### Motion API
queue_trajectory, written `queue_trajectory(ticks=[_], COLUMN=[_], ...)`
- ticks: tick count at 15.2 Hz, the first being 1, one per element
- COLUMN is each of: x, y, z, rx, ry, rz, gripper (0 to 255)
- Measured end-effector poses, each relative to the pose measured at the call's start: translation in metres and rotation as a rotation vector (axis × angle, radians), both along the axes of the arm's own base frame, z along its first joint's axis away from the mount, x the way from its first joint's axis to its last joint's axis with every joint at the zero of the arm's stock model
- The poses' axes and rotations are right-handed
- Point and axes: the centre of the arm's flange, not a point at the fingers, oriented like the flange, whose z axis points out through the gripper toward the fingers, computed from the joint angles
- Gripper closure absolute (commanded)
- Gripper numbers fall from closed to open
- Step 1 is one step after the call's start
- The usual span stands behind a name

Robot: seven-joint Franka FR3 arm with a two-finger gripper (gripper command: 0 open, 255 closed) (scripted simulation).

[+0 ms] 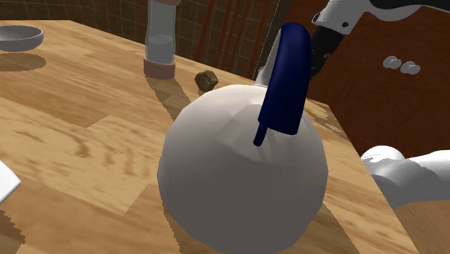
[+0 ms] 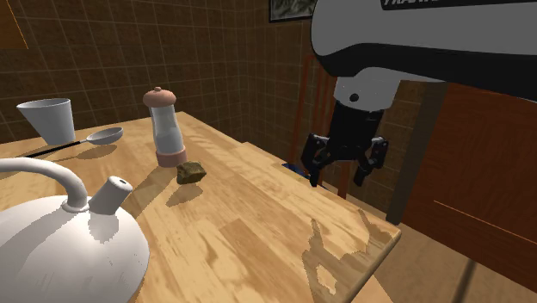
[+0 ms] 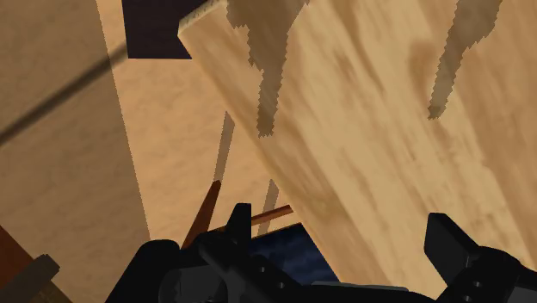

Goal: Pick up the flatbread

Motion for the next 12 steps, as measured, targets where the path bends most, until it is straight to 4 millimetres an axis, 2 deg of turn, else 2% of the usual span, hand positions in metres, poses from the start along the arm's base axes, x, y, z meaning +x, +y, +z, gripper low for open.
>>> queue_trajectory(ticks=[1, 4, 9, 12], x=[0.0, 0.007, 0.028, 0.04], y=[0.0, 0.022, 0.08, 0.108], z=[0.0, 0.0, 0.006, 0.008], rx=[0.0, 0.014, 0.049, 0.07], ry=[0.0, -0.008, -0.026, -0.038], rz=[0.0, 0.003, 0.01, 0.013], gripper=[0, 0, 0, 0])
